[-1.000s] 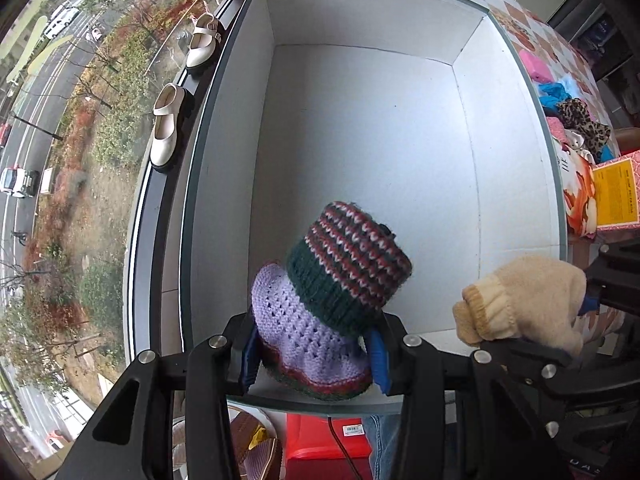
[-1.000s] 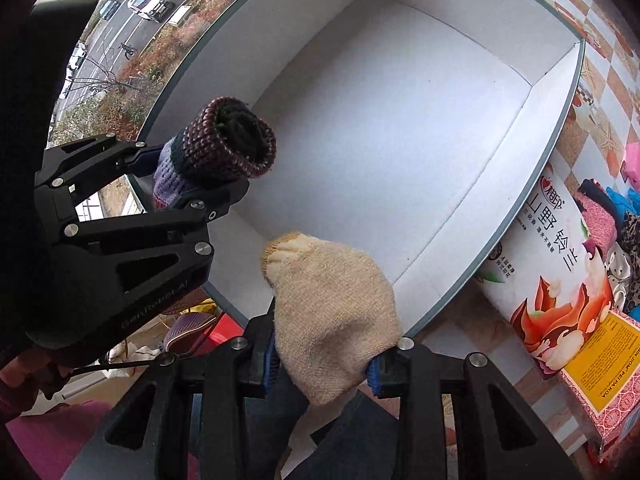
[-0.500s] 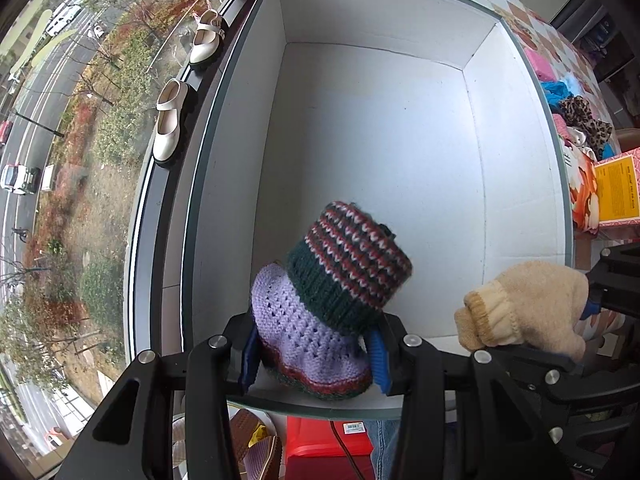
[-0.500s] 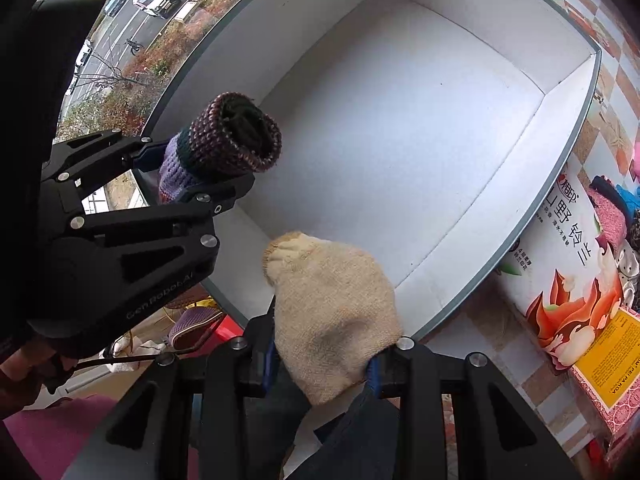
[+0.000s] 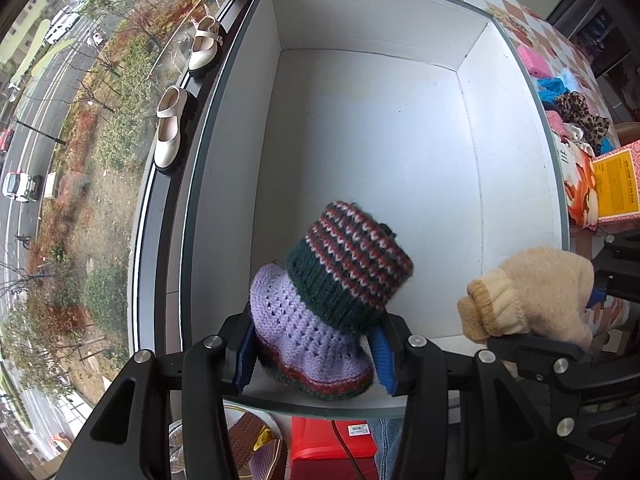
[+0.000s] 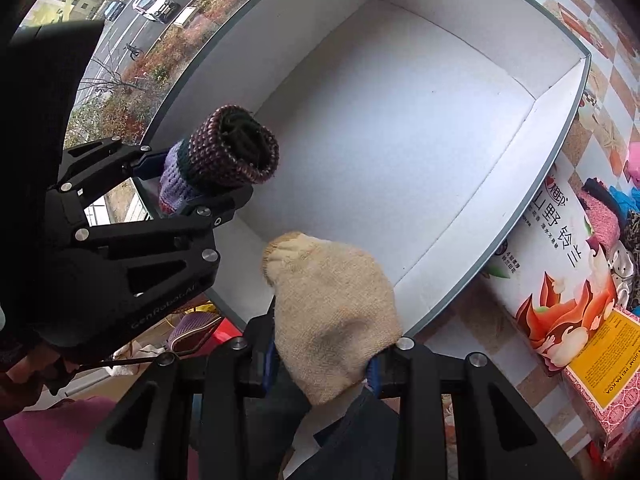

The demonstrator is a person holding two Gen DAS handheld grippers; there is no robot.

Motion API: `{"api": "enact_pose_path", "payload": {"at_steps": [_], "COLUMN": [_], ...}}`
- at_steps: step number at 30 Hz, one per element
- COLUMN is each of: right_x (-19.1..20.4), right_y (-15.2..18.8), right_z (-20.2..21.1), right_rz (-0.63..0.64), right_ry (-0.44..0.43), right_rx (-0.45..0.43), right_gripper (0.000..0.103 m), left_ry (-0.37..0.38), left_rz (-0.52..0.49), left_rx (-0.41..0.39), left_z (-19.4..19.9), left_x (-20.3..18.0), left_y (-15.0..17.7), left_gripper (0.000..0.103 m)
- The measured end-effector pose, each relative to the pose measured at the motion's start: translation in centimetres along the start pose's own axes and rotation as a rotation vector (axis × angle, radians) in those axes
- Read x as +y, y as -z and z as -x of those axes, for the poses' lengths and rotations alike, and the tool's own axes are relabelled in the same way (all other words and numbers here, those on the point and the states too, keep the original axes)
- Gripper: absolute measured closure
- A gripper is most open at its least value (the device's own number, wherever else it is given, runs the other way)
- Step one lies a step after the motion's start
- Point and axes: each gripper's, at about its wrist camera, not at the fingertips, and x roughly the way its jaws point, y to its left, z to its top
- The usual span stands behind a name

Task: Organize soft objects
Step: 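Open both tools to drop the hat and glove into the box, then grasp the red-striped sock with the left tool while the right tool grasps a blue cloth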

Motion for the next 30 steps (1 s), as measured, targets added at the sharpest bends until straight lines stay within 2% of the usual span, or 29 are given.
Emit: {"api": "enact_pose_path", "payload": {"at_steps": [1,3,4,6,8,9,10,12,13,14,15,17,22,27,30], "right_x": [0.0,-0.1,-0.2,-0.3,-0.4,-0.5,-0.6,-0.9,-1.1,-1.3,-1.7,-2.7,-5.9,-12.9,-19.5], "right_y": [0.0,-0.1,-0.1,-0.1,-0.1,-0.2,-0.2,-0.2,-0.2,-0.2,-0.1,-0.1,1.0,4.3,7.0], "right_z": [0.1,0.4,0.5,1.1,1.8,2.1,2.5,3.5,4.1,4.9,5.9,8.5,15.8,23.1,25.0], "right_rz": [0.0,-0.004,-0.008,-0.009,-0.011,-0.017,-0.026,-0.049,-0.057,-0.064,-0.077,-0.125,-0.235,-0.391,-0.54], "right_ry": [0.0,-0.002,-0.002,0.005,0.009,0.008,0.002,0.025,0.064,0.092,0.085,0.039,0.037,0.096,0.144], "right_rx": [-0.003,-0.011,-0.017,-0.039,-0.058,-0.067,-0.079,-0.104,-0.118,-0.135,-0.16,-0.211,-0.333,-0.453,-0.479], "right_gripper": [0.069,0.067,0.064,0.047,0.039,0.031,0.031,0.022,0.017,0.006,0.003,0.003,0.003,0.002,0.001], "left_ry": [-0.011,-0.043,-0.048,-0.05,-0.056,-0.058,-0.055,-0.025,-0.008,0.011,0.028,0.049,0.205,0.216,0.212], "left_rz": [-0.004,-0.022,-0.032,-0.045,-0.036,-0.023,-0.009,0.025,0.046,0.065,0.079,0.088,0.053,-0.069,-0.167], "left_rx": [-0.009,-0.022,-0.028,-0.039,-0.04,-0.036,-0.035,-0.021,-0.011,-0.005,0.0,0.005,-0.032,-0.084,-0.078], "left_z": [0.1,0.3,0.4,0.6,0.7,0.7,0.7,0.7,0.7,0.8,1.0,1.8,5.4,8.7,9.2], "left_x": [-0.1,-0.3,-0.4,-0.6,-0.5,-0.3,-0.1,0.3,0.5,0.8,1.0,0.8,-0.7,-5.7,-9.9], "left_y": [0.0,0.0,0.0,0.1,0.0,-0.1,-0.1,-0.4,-0.6,-0.8,-1.1,-1.8,-4.6,-8.4,-10.9], "left_gripper": [0.044,0.03,0.029,0.027,0.023,0.021,0.02,0.018,0.016,0.014,0.012,0.012,0.012,0.012,0.012]}}
